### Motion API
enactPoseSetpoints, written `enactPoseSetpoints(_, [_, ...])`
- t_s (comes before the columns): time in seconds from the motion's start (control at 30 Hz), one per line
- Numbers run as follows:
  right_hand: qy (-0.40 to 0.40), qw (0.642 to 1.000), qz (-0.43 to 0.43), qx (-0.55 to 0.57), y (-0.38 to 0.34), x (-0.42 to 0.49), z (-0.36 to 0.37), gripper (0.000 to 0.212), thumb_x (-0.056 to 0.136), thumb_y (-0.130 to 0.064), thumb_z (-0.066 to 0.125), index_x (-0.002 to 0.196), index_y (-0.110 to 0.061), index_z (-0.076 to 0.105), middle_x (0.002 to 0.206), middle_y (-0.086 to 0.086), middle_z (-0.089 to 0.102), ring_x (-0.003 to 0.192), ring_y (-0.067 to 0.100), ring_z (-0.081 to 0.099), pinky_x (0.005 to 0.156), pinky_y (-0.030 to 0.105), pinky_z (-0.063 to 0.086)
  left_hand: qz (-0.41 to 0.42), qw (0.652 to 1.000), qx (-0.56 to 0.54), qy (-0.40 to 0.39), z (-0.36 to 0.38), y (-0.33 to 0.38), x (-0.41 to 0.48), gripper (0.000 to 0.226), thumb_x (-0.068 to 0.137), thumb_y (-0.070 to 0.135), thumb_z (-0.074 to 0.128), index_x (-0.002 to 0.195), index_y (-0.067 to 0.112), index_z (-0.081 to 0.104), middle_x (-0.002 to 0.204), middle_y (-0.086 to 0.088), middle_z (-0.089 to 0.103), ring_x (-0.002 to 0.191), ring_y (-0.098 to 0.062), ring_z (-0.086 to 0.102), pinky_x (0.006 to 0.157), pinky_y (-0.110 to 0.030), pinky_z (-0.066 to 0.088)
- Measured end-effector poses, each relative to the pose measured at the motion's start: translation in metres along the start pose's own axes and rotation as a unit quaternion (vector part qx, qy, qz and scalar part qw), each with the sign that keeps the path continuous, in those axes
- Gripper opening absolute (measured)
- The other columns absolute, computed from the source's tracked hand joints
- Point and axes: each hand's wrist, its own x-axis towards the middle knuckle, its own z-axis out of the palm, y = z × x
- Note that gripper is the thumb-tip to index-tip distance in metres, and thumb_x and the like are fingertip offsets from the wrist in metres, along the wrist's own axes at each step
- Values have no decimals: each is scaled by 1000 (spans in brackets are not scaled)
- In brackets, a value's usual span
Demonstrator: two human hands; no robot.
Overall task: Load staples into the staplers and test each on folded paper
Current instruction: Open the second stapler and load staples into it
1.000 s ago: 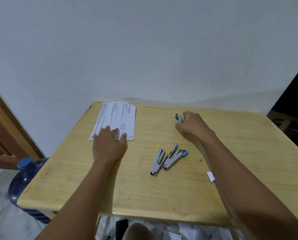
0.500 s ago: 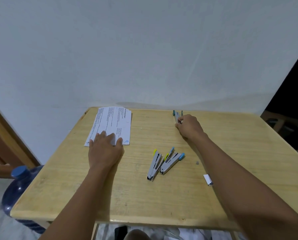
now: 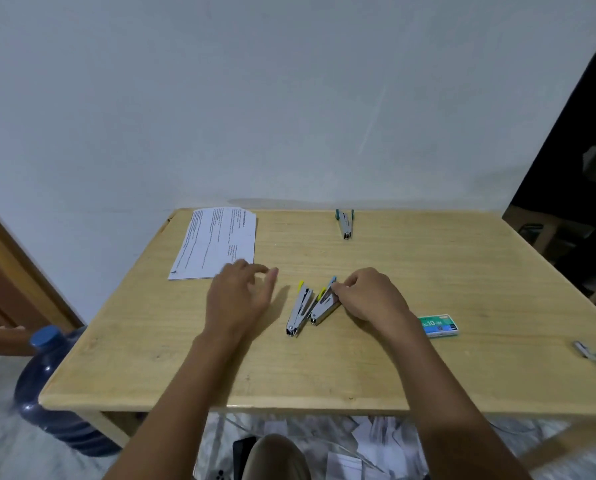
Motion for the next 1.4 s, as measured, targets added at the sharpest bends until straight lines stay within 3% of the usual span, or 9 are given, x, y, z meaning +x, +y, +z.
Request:
enactPoseSetpoints(0.13, [26, 999, 30, 17, -1, 7, 10, 32, 88, -36, 56, 91, -7, 69, 81, 7, 65, 76, 27, 61, 59, 28, 41, -28, 996, -2, -83, 10, 31, -33, 38, 84, 63, 55, 77, 31, 75, 67, 10, 59, 71, -13, 58, 72, -34, 45])
enactPoseSetpoints(0.33, [70, 997, 15, 21, -4, -11, 17, 27, 90, -29, 49, 94, -9, 66, 91, 8, 69, 85, 28, 63, 63, 30, 40, -34, 996, -20, -75, 17, 39, -42, 31, 89, 54, 56, 86, 30, 77, 65, 7, 55, 72, -20, 53, 73, -36, 38])
enactPoseSetpoints(0.53, [63, 983, -16, 171, -8, -28, 25, 14, 97, -27, 49, 98, -19, 61, 86, -5, 61, 75, 14, 61, 57, 27, 42, -28, 996, -18, -80, 15, 38, -43, 33, 91, 54, 53, 93, 31, 78, 62, 10, 50, 69, -18, 51, 69, -34, 35])
enactPoseSetpoints(0.67, [61, 933, -43, 352, -5, -38, 31, 8, 92, -27, 64, 100, -26, 63, 97, -4, 69, 90, 15, 69, 81, 34, 56, -79, 990, -96, -61, 7, 43, -44, 39, 90, 56, 50, 109, 30, 73, 82, 11, 59, 86, -15, 56, 85, -39, 44])
enactPoseSetpoints(0.83, [43, 877, -89, 470, 1, -55, 17, 18, 87, -26, 73, 104, -30, 66, 107, 0, 73, 94, 11, 72, 89, 36, 58, -46, 948, -282, -144, -19, 66, -52, 22, 90, 44, 65, 105, 31, 75, 90, 4, 72, 77, -8, 61, 69, -15, 45])
enactPoseSetpoints(1.1, [39, 850, -126, 510, 5, -76, -4, 19, 88, -17, 72, 105, -26, 69, 101, 1, 76, 94, 15, 74, 95, 43, 55, -122, 875, -422, -205, -28, 86, -60, 13, 90, 20, 71, 95, 12, 79, 87, -11, 76, 79, -17, 67, 73, -26, 58])
enactPoseSetpoints(1.23, [64, 828, -116, 545, 7, -82, -3, 18, 89, -14, 71, 105, -20, 70, 98, 2, 77, 97, 16, 73, 95, 41, 55, -116, 872, -432, -200, -25, 92, -63, 15, 91, 20, 69, 92, 9, 79, 86, -14, 75, 81, -21, 67, 82, -41, 58])
enactPoseSetpoints(1.3, [99, 805, -95, 577, 10, -85, -1, 15, 89, -13, 70, 103, -19, 69, 100, 3, 76, 97, 14, 73, 93, 36, 56, -131, 863, -452, -186, -25, 98, -63, 19, 92, 20, 67, 92, 4, 76, 86, -14, 75, 83, -23, 70, 77, -37, 61])
enactPoseSetpoints(1.4, [131, 736, -55, 662, 19, -91, -6, 12, 92, -11, 66, 104, -12, 66, 113, 14, 70, 98, 16, 73, 88, 29, 58, -229, 798, -546, -116, -30, 102, -58, 24, 95, 22, 63, 91, 0, 71, 88, -14, 75, 88, -23, 74, 69, -30, 59])
